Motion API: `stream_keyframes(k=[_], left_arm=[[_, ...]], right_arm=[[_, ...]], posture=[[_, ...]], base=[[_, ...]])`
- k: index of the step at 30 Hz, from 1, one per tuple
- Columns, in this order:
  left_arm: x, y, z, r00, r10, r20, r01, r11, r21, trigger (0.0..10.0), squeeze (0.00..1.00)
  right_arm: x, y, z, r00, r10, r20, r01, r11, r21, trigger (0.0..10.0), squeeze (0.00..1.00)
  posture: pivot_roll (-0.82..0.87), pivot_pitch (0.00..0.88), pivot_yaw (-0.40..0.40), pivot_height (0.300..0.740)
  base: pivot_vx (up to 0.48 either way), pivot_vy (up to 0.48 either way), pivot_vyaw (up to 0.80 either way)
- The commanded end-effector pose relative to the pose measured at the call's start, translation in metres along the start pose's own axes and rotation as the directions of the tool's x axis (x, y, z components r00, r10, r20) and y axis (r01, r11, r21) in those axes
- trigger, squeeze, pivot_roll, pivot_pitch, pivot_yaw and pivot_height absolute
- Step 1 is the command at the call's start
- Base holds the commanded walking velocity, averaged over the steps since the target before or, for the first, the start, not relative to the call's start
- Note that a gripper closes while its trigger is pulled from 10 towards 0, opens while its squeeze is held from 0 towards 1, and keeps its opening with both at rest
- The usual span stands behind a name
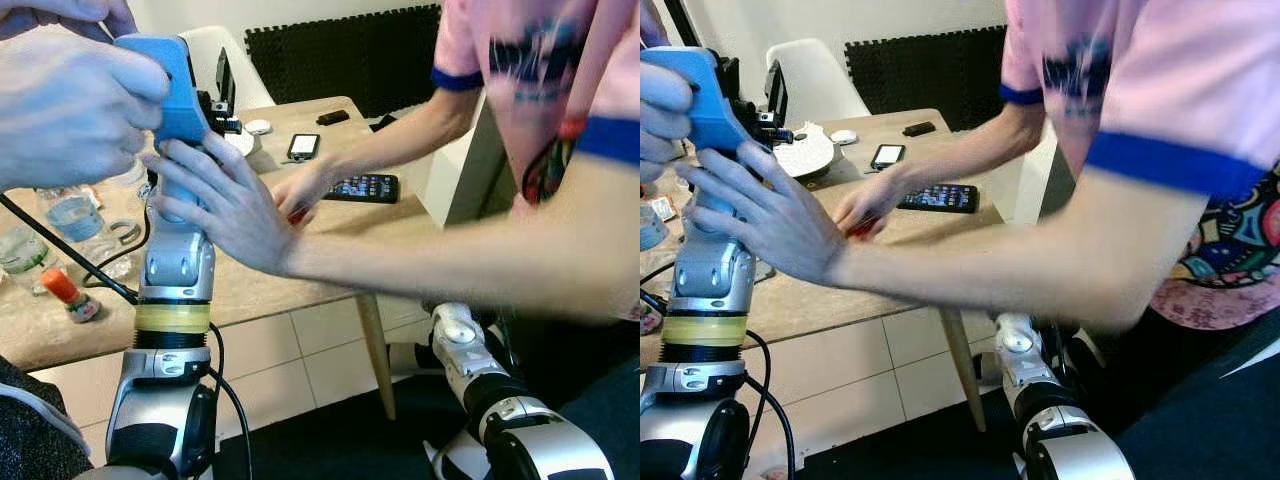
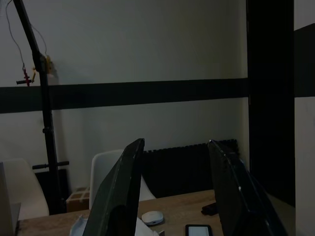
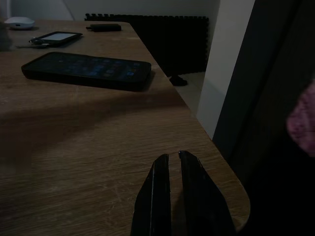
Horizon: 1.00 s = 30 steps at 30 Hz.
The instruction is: Restocking fridge
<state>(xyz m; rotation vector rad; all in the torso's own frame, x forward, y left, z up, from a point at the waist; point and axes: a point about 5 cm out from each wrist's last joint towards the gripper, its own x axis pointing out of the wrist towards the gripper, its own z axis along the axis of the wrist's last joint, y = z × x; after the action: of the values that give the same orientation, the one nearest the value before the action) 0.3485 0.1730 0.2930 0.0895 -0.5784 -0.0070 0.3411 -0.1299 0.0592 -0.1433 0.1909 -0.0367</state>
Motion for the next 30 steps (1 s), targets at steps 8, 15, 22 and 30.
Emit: stream_keyframes(k=[8, 15, 22, 30], left_arm=[[-0.0013, -0.0001, -0.0024, 1.000, -0.003, -0.013, 0.004, 1.000, 0.012, 10.0, 0.00], [-0.0013, -0.0001, -0.0024, 1.000, -0.003, -0.014, 0.004, 1.000, 0.012, 10.0, 0.00], [-0.0015, -0.0002, -0.0024, 1.000, -0.005, -0.014, 0.005, 1.000, 0.011, 10.0, 0.00], [-0.0011, 0.0001, -0.0023, 1.000, -0.005, -0.014, 0.005, 1.000, 0.011, 10.0, 0.00]], right_arm=[[-0.0019, 0.0002, -0.0069, 1.000, 0.000, -0.031, 0.000, 1.000, -0.001, 10.0, 0.00], [-0.0019, 0.0004, -0.0070, 1.000, 0.000, -0.032, 0.000, 1.000, 0.000, 10.0, 0.00], [-0.0022, 0.0006, -0.0073, 0.999, -0.002, -0.032, 0.002, 1.000, 0.001, 10.0, 0.00], [-0.0021, 0.0010, -0.0073, 0.999, -0.002, -0.033, 0.002, 1.000, 0.002, 10.0, 0.00]], posture=[[0.06, 0.000, 0.038, 0.740], [0.06, 0.000, 0.039, 0.740], [0.06, 0.000, 0.041, 0.740], [0.06, 0.000, 0.042, 0.740]], base=[[0.000, 0.000, 0.00], [0.000, 0.000, 0.00], [0.000, 0.000, 0.00], [0.000, 0.000, 0.00]])
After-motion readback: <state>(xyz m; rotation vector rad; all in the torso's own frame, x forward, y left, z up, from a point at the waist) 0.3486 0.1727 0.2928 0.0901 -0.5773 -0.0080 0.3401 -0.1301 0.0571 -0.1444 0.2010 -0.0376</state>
